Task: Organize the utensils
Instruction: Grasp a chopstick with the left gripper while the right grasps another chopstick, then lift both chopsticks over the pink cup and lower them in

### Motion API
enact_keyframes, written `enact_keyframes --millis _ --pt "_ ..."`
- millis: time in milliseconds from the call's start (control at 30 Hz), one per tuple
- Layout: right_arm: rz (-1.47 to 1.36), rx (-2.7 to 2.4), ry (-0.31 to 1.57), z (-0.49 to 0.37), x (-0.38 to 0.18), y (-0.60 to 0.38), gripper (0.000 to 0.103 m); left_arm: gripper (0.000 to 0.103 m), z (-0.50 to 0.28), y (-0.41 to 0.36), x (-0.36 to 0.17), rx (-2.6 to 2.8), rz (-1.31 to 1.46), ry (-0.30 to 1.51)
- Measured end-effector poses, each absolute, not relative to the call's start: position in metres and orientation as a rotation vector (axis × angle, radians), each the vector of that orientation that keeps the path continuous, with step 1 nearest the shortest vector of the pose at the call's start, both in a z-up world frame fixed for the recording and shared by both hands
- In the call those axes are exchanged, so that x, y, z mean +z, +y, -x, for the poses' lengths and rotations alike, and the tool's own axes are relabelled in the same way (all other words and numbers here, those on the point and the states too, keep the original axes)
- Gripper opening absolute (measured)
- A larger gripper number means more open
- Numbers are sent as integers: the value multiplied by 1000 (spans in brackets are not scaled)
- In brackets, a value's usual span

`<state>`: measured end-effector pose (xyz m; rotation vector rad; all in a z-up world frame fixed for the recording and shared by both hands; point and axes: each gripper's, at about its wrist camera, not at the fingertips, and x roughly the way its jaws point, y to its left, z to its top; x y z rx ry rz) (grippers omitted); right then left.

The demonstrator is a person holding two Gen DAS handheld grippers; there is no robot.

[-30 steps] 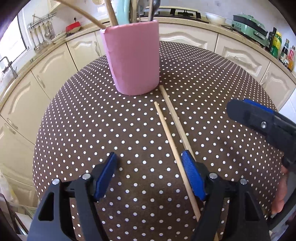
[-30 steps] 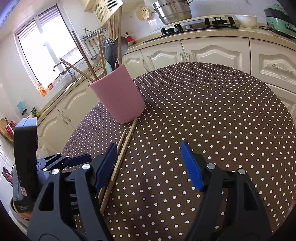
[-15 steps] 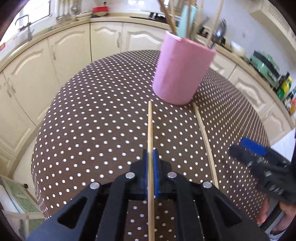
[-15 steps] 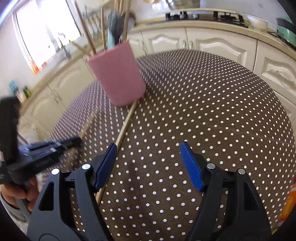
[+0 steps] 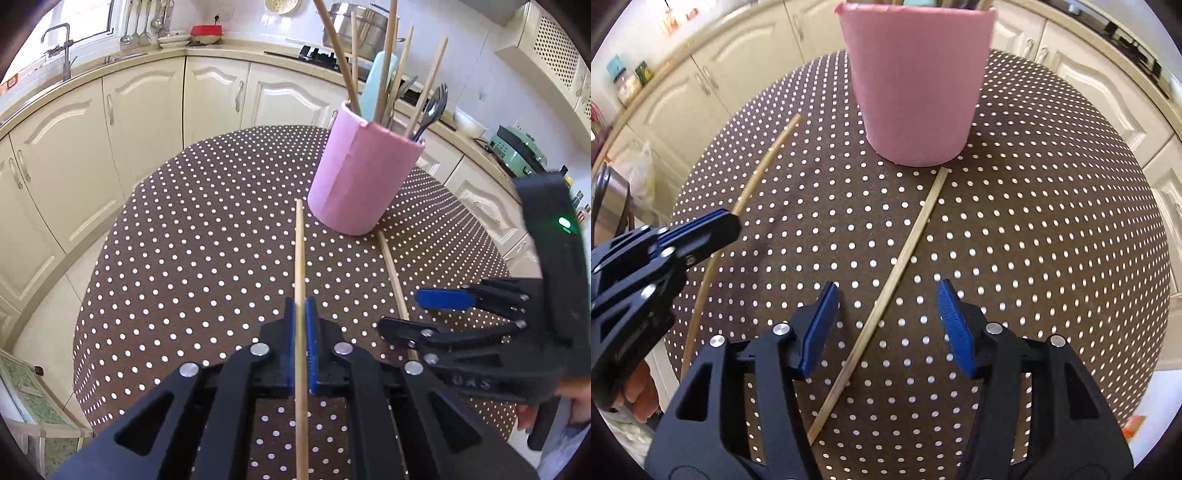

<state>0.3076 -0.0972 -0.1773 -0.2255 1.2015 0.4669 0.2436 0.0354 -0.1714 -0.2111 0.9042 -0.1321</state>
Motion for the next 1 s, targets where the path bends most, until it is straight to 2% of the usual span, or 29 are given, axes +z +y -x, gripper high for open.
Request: enact_keyframes --millis 100,167,233,367,700,1000 --pt "282 441 1230 -318 -178 -87 49 6 -243 38 -169 -138 217 898" --pt "311 431 1237 -322 -178 -81 40 6 -243 40 -168 -144 226 894" --pt "301 429 1245 -325 -177 -83 21 6 -243 41 -166 -147 232 892" --pt "244 436 1266 -338 -174 -94 10 6 -242 44 -162 -155 236 880" --pt "85 487 1226 -334 -170 -146 6 6 -236 37 -152 -202 231 839" --pt "-98 536 1053 -299 -143 -219 6 6 -223 24 -136 -270 227 737"
